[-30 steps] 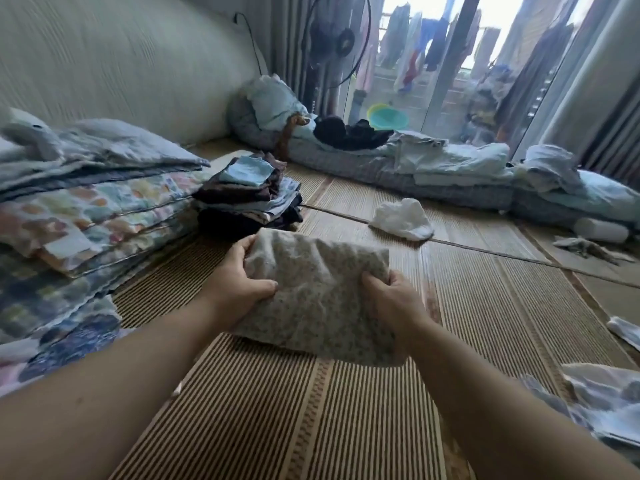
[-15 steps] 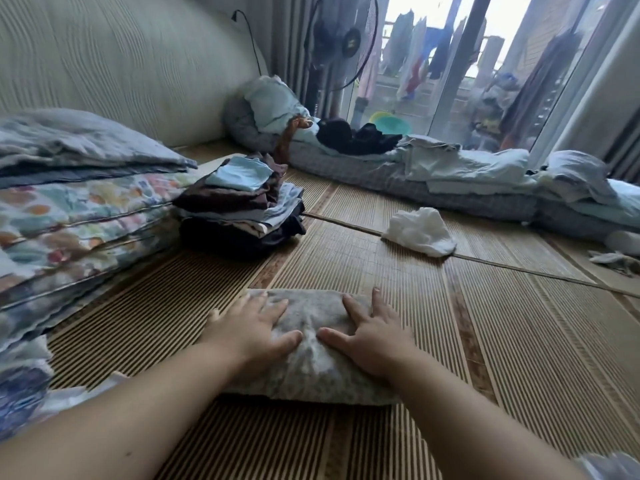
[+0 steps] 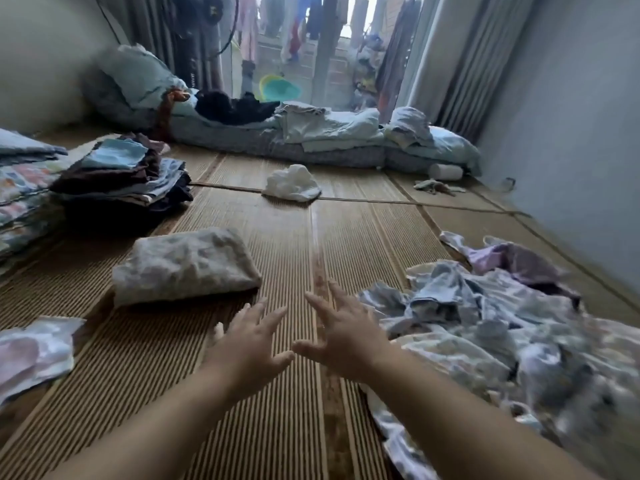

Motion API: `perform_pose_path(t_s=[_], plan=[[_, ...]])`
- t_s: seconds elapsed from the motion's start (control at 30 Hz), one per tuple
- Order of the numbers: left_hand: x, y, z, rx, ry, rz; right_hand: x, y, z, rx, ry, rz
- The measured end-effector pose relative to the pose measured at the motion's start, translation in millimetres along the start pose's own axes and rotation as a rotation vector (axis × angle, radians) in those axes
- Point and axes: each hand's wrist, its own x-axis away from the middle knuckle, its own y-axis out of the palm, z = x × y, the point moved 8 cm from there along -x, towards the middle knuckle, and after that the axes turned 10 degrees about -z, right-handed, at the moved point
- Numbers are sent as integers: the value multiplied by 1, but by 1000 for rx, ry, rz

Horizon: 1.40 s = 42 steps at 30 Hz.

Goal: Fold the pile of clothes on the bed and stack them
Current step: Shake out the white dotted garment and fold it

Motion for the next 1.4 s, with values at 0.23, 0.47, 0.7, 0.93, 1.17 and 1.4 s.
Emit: perform_pose_path(t_s=[0.23, 0.47, 0.7, 0.93, 1.17, 1.4], plan=[[54, 41, 117, -12, 163, -37, 134, 3, 68, -76, 79, 95], [62, 65, 187, -8, 241, -133, 188, -20, 135, -128, 197, 204], [48, 81, 232, -22, 294, -148, 205, -36, 190, -169, 254, 265], [4, 72, 262, 67, 317, -82, 160, -74, 219, -48, 294, 325], [-28, 63, 262, 119, 309, -124, 83, -86, 248, -2, 483, -32], [-35, -13, 227, 317, 272, -33, 118, -221, 189, -711, 68, 305]])
